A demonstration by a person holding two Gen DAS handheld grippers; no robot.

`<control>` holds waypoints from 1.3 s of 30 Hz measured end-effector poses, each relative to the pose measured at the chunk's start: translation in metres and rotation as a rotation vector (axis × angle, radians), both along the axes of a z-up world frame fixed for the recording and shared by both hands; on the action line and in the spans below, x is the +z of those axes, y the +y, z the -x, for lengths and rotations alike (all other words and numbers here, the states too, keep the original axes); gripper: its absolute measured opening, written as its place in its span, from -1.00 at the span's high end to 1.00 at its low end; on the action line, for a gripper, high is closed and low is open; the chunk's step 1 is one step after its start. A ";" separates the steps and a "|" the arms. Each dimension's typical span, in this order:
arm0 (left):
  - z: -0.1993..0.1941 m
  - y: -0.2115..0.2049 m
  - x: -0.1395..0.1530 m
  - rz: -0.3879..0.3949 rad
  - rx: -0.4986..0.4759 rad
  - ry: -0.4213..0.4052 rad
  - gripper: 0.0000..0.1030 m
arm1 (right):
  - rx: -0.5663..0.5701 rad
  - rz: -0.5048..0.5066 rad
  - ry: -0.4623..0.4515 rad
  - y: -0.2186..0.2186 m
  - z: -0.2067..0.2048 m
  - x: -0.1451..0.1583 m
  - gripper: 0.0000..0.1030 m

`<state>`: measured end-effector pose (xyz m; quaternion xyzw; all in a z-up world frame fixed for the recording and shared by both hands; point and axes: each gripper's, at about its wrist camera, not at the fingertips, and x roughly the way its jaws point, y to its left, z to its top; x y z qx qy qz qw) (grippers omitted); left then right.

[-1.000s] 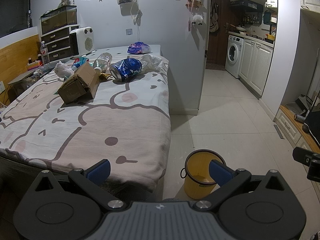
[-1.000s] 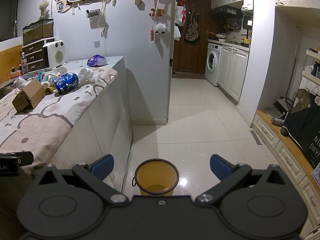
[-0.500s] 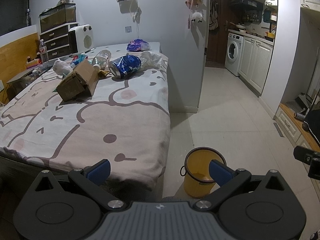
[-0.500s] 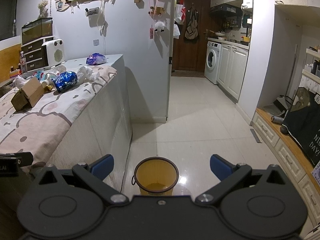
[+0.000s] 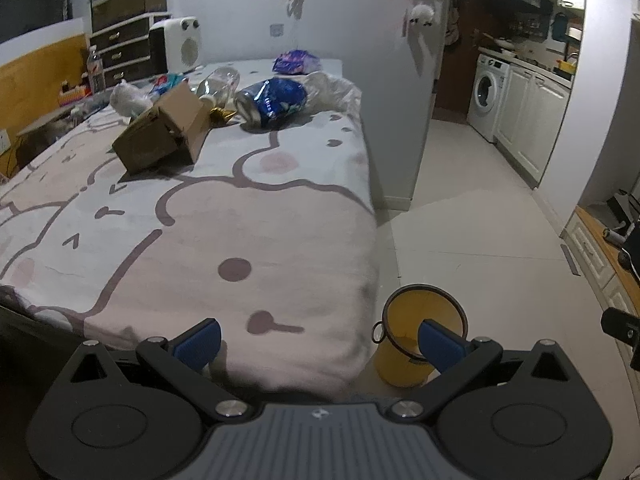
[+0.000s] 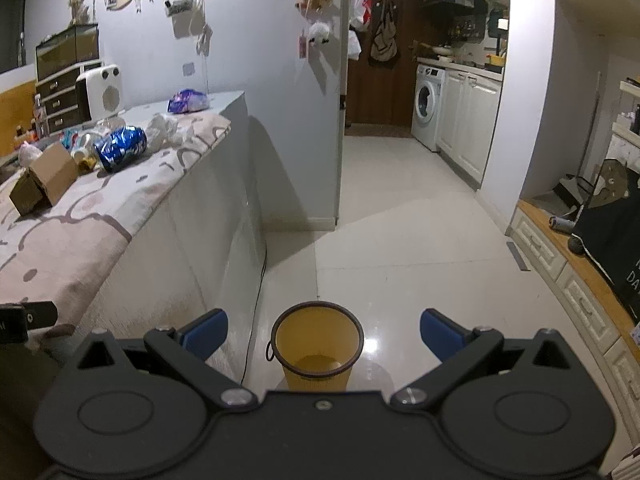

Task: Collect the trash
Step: 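Move both tools toward the trash on the bed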

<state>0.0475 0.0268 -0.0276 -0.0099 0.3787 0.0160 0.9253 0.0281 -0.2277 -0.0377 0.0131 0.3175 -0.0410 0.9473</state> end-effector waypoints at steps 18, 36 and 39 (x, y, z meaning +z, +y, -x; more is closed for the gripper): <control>-0.074 0.093 0.016 -0.001 0.176 -0.018 -1.00 | 0.123 0.005 0.007 0.069 -0.094 0.011 -1.00; -0.171 0.179 0.034 0.080 0.233 -0.198 -1.00 | 0.227 -0.106 -0.166 0.134 -0.160 0.037 -1.00; -0.194 0.189 0.026 0.124 0.261 -0.196 -1.00 | 0.261 -0.113 -0.198 0.138 -0.166 0.041 -1.00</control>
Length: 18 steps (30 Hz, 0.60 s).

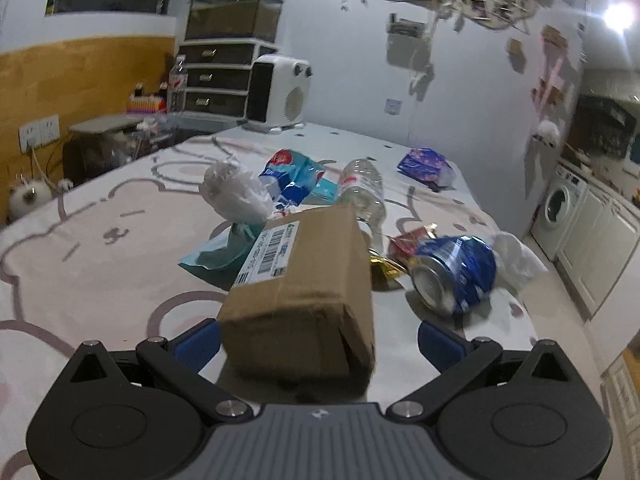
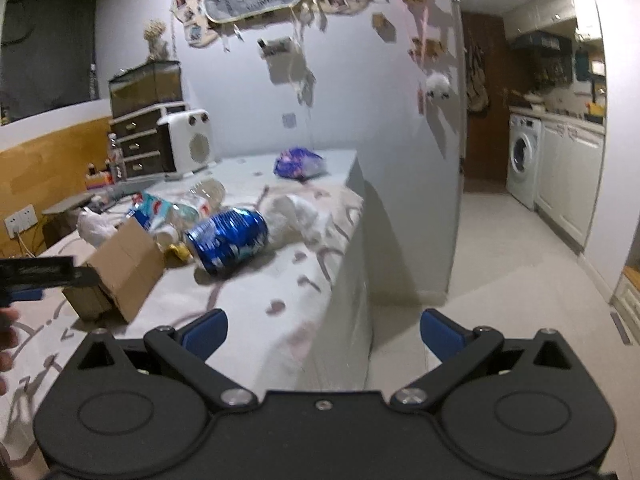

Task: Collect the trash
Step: 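Move both tools toward the trash on the bed, then grasp the cardboard box with the left tool while the right tool grasps the white tissue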

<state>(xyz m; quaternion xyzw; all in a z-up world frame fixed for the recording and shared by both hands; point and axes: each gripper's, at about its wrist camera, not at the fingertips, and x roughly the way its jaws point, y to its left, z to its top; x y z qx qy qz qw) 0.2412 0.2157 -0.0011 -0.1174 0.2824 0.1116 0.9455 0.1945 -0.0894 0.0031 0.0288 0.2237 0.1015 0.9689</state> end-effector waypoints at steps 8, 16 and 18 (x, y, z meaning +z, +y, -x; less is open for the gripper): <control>-0.020 0.013 -0.015 0.021 0.079 -0.047 -1.00 | 0.056 -0.060 -0.064 0.010 -0.033 0.020 -1.00; -0.021 0.032 -0.042 0.127 0.102 -0.102 -1.00 | 0.179 0.013 -0.110 0.040 -0.075 0.028 -1.00; -0.020 0.035 -0.046 0.166 0.090 -0.102 -1.00 | 0.216 0.037 -0.105 0.049 -0.084 0.025 -1.00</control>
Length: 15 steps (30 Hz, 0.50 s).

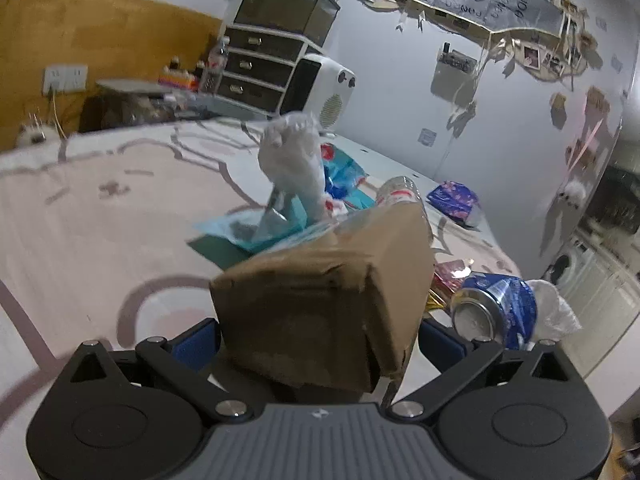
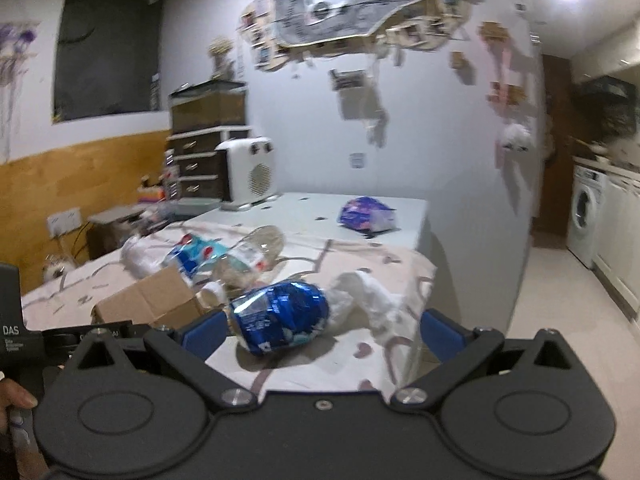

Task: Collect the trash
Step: 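Grasp the cardboard box with the left tool while the right tool grasps the white tissue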

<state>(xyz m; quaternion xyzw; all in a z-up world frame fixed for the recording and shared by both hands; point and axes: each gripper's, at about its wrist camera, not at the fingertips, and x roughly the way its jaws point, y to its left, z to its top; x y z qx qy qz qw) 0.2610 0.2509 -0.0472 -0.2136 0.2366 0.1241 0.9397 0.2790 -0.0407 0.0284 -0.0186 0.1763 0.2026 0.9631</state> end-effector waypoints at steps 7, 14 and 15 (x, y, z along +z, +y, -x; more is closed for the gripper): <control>-0.004 0.008 -0.003 0.059 -0.043 0.012 -1.00 | 0.071 -0.020 0.042 0.008 -0.040 -0.010 -1.00; -0.008 0.007 -0.003 0.039 -0.050 0.015 -1.00 | -0.063 -0.075 0.098 -0.004 -0.100 -0.011 -1.00; -0.007 0.009 -0.003 0.053 -0.048 0.007 -1.00 | -0.071 -0.086 0.115 -0.005 -0.108 -0.013 -1.00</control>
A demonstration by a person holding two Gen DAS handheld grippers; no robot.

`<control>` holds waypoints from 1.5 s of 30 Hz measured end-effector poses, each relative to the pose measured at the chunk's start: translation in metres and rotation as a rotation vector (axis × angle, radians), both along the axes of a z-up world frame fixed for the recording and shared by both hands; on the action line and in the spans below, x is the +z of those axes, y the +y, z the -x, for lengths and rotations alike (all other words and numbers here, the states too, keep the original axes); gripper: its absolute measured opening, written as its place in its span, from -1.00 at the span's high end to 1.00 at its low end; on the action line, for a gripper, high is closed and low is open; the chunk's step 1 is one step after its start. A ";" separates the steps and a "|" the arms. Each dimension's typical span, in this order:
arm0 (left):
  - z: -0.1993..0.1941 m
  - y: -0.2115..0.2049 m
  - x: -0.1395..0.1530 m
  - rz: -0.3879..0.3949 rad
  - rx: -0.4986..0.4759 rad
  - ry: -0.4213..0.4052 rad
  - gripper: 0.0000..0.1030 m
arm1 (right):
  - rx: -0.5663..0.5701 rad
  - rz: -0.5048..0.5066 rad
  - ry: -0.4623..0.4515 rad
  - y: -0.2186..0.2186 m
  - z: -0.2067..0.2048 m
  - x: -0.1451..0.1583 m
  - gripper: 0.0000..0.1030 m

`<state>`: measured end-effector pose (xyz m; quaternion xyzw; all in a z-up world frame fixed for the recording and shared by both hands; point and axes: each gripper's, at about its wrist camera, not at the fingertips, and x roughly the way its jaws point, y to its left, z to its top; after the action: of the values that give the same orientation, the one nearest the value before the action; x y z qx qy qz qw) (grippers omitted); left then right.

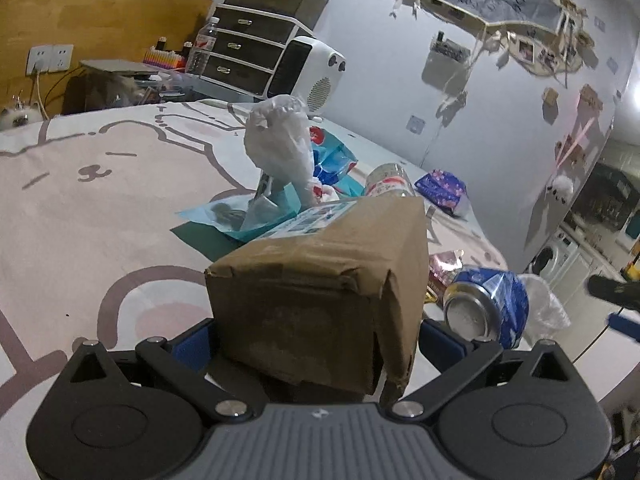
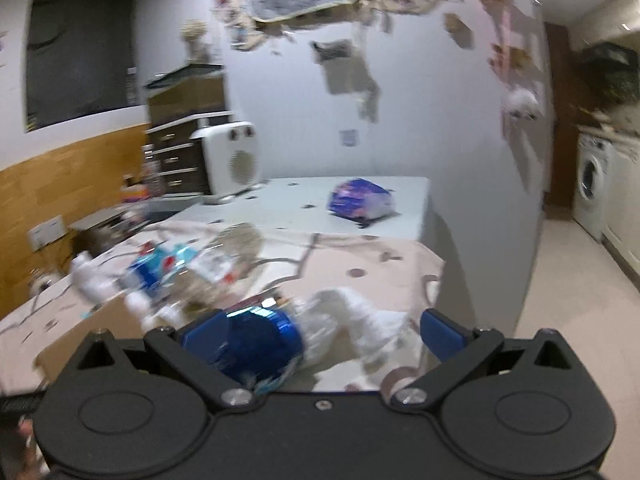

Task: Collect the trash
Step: 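Grasp the cardboard box with the left tool while the right tool grasps the white tissue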

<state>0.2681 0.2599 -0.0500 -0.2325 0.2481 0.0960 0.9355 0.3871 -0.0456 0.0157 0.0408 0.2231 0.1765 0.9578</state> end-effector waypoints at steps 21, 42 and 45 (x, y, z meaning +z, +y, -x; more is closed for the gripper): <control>-0.003 0.005 0.000 0.060 -0.017 -0.041 -0.94 | 0.159 0.325 0.071 0.059 -0.082 -0.045 -0.80; 0.019 -0.009 0.011 -0.074 0.033 -0.105 -0.84 | 0.050 0.173 0.103 0.023 -0.011 -0.035 0.79; 0.030 -0.016 0.012 -0.083 0.028 -0.081 -0.84 | 0.056 0.117 0.100 0.012 0.011 -0.028 0.79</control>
<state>0.2376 0.2440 -0.0379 -0.2006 0.2024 0.1099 0.9522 0.3765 -0.0338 -0.0127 -0.0128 0.2819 0.1875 0.9408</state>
